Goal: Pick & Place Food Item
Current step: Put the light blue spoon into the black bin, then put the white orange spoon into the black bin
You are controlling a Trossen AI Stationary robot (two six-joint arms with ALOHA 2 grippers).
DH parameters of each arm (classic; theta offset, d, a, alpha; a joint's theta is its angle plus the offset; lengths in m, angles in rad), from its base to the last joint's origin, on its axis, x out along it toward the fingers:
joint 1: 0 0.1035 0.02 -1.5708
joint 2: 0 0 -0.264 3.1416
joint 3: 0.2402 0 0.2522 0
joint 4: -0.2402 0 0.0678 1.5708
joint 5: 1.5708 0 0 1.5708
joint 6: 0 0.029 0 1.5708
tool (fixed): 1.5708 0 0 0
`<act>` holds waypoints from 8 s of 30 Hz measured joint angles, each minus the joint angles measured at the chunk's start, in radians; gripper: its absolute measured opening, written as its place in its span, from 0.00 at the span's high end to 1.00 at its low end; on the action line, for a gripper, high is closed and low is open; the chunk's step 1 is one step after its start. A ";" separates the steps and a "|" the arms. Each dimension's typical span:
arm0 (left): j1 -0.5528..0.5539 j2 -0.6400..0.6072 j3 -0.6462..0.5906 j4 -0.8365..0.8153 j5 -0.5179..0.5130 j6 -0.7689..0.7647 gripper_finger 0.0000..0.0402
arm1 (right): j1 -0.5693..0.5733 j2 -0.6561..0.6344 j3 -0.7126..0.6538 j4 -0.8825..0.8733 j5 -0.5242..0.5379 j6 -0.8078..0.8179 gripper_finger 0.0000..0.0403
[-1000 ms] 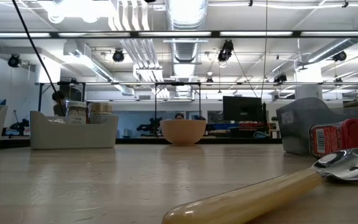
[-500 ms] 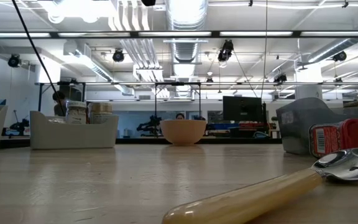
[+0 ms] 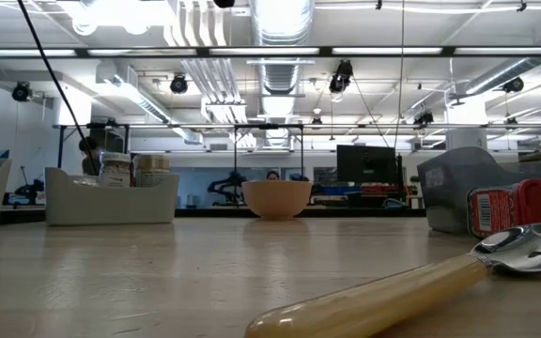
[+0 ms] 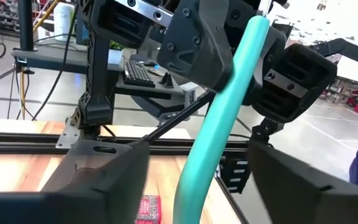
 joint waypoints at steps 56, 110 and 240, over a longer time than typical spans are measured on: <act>-0.045 -0.111 -0.002 -0.772 -0.153 -0.273 0.06 | -0.142 -0.330 -0.584 -1.138 -0.646 1.057 0.93; -0.045 -0.111 -0.003 -0.773 -0.178 -0.249 0.06 | -0.314 -0.118 -0.653 -1.040 -0.834 0.777 0.58; -0.728 0.612 0.318 -1.003 -0.466 -0.437 1.00 | -0.021 -0.180 -0.438 -0.884 -0.535 1.192 0.28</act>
